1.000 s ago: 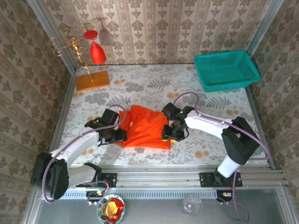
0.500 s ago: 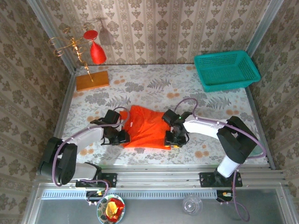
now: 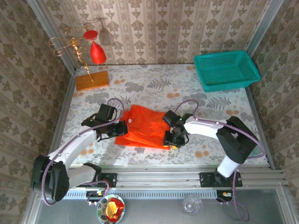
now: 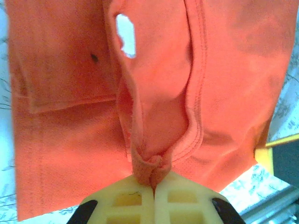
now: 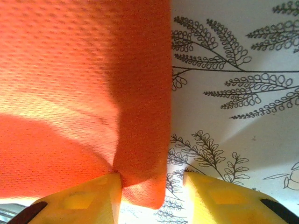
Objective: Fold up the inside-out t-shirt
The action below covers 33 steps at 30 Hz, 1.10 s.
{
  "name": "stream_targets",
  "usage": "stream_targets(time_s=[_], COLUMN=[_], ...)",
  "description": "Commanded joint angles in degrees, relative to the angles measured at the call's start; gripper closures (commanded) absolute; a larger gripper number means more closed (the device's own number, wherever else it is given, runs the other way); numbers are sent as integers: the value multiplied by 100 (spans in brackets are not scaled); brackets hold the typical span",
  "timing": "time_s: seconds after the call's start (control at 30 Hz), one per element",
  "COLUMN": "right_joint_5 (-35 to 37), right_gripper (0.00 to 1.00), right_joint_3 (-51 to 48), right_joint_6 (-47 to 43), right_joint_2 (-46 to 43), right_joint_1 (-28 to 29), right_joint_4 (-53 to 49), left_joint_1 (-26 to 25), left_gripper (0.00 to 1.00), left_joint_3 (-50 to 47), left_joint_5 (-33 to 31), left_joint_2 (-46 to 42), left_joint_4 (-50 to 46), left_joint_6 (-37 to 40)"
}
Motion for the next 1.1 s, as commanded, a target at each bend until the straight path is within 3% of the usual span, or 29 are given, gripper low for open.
stream_targets(time_s=[0.0, 0.23, 0.57, 0.73, 0.93, 1.07], right_joint_5=[32, -180, -1050, -1196, -262, -146], right_gripper=[58, 58, 58, 57, 52, 51], right_joint_3=[146, 244, 211, 189, 198, 5], right_joint_6=[40, 106, 584, 778, 676, 536], right_joint_2=[-201, -414, 93, 484, 630, 474], right_joint_1=[-9, 139, 474, 587, 429, 231], right_joint_4=[-221, -48, 1577, 2077, 925, 710], left_joint_1=[67, 155, 254, 263, 333, 348], left_gripper=[100, 100, 100, 100, 100, 94], left_joint_3=[40, 34, 166, 358, 273, 161], left_joint_5=[-728, -1724, -1590, -1922, -2205, -2190], left_joint_2=[130, 673, 647, 514, 1050, 1552], left_joint_4=[-477, -244, -164, -410, -358, -54], left_joint_6=[267, 457, 494, 586, 712, 699])
